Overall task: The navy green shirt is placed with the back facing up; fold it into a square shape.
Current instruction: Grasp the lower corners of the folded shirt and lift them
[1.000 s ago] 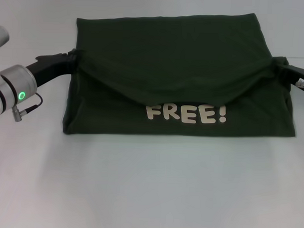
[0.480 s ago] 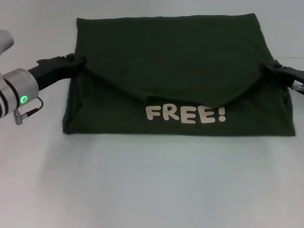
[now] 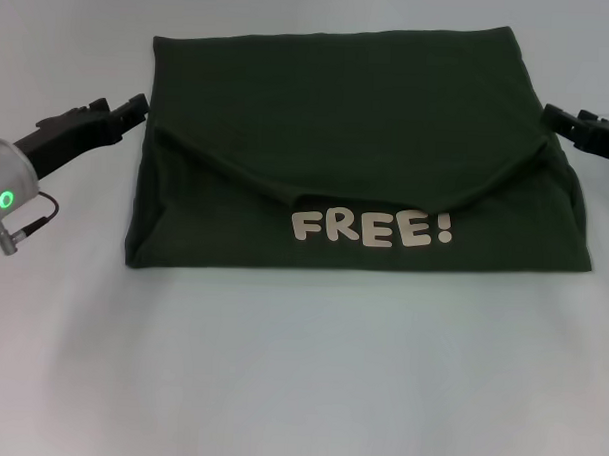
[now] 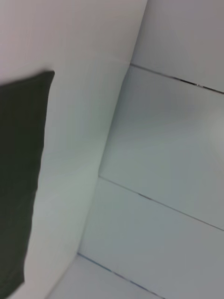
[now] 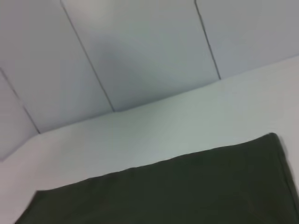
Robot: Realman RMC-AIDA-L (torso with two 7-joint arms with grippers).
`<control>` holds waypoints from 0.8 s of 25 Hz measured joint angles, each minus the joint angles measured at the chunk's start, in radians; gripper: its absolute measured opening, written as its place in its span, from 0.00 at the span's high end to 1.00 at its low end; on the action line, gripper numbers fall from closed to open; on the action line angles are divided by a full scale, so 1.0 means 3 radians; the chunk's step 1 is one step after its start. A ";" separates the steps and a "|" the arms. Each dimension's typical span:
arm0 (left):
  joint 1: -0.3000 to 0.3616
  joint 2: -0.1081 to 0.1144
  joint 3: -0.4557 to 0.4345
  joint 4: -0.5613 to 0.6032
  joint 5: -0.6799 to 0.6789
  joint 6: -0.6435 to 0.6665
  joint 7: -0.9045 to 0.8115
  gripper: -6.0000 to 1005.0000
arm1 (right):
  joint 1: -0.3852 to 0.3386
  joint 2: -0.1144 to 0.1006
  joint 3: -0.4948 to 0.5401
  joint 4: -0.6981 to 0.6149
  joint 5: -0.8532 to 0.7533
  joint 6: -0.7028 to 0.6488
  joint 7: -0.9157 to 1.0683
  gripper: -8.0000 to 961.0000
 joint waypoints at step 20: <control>0.0770 -0.0132 0.0611 0.0686 0.0152 0.0937 0.0104 0.38 | -0.0481 -0.0125 -0.0453 -0.0329 -0.0008 -0.1431 0.0758 0.35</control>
